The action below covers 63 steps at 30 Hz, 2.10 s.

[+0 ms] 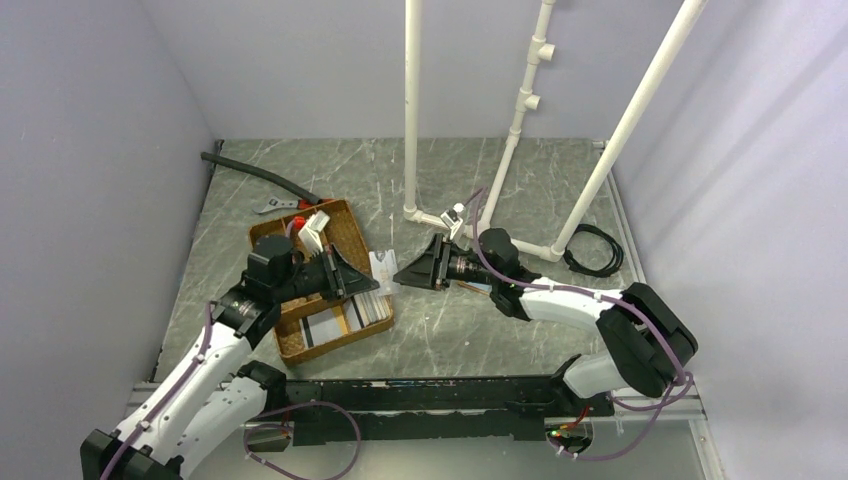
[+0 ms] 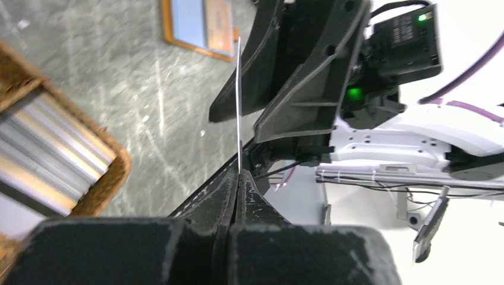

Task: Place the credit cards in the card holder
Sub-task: Pick up the credit card from the storage box, then insert the credit card into the card holder.

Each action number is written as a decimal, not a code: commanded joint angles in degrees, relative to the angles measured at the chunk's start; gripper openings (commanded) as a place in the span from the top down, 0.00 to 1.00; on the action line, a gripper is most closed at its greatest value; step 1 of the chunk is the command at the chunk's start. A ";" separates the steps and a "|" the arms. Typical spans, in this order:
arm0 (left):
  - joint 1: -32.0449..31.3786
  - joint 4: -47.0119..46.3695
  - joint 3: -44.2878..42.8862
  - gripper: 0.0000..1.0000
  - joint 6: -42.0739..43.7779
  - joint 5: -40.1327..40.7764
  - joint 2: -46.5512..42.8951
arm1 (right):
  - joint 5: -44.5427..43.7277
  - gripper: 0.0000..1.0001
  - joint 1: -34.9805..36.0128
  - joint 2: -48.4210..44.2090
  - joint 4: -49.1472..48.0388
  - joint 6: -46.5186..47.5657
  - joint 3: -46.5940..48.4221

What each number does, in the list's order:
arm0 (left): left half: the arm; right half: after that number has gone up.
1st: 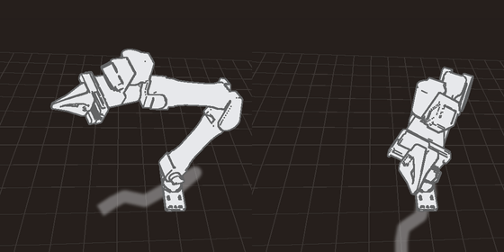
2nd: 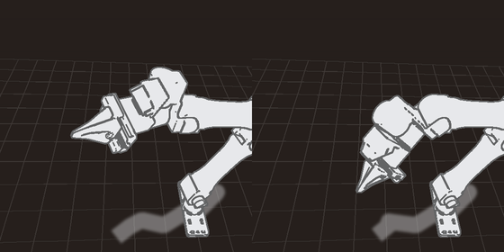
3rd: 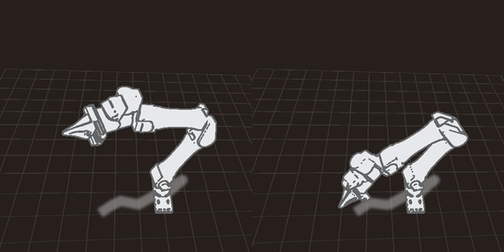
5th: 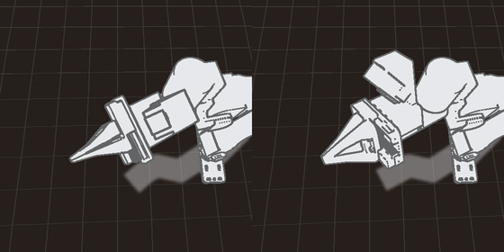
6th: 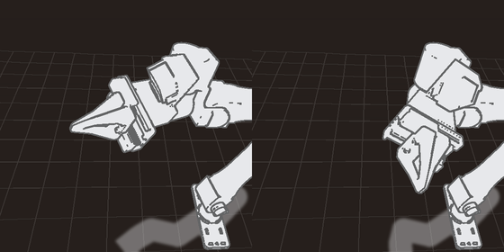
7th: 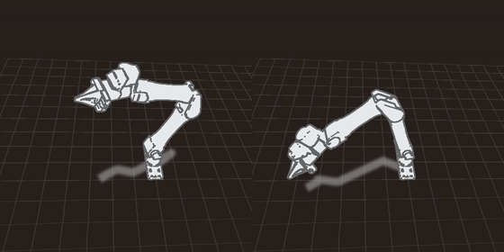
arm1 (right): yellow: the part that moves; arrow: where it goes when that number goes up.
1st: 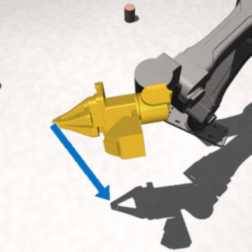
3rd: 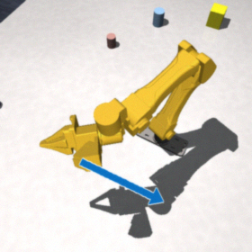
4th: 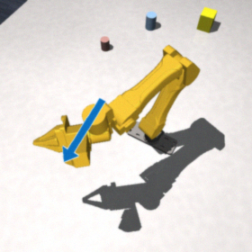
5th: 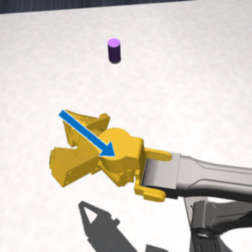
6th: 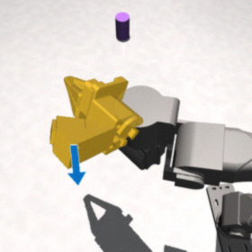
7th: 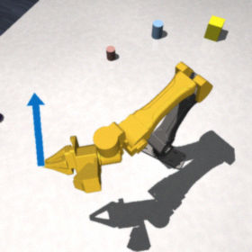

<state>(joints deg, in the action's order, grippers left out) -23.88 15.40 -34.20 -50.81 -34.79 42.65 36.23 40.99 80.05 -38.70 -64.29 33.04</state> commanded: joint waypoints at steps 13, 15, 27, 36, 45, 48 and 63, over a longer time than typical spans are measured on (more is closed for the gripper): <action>-0.12 -6.21 -1.95 0.86 -2.03 -4.07 7.17 | -4.25 1.00 -5.81 -6.75 -3.63 -4.88 -5.11; -0.12 1.28 -5.59 0.51 2.08 -0.44 10.30 | -10.05 1.00 -8.81 -11.21 21.27 3.24 -3.34; -15.66 -10.61 -23.35 0.41 6.27 6.27 43.96 | -15.04 1.00 -31.77 -23.32 51.80 29.41 -10.62; -20.65 -22.25 -37.42 0.96 4.75 5.16 68.28 | -7.55 1.00 -40.21 -17.77 47.48 30.88 -11.72; -20.60 -18.81 -44.49 1.00 3.72 8.72 79.25 | -2.79 1.00 -43.69 -17.17 45.81 32.00 -11.76; -20.57 -16.88 -45.85 1.00 3.89 9.42 81.61 | -1.21 1.00 -44.24 -15.61 45.23 32.21 -11.59; -20.24 -9.50 -45.03 1.00 2.60 13.22 82.80 | 2.96 1.00 -44.95 -8.42 39.79 32.98 -11.32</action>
<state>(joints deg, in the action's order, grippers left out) -44.38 -0.51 -78.98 -49.06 -25.85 123.74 37.01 -3.92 70.08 5.39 -32.51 21.65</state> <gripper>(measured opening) 0.007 0.007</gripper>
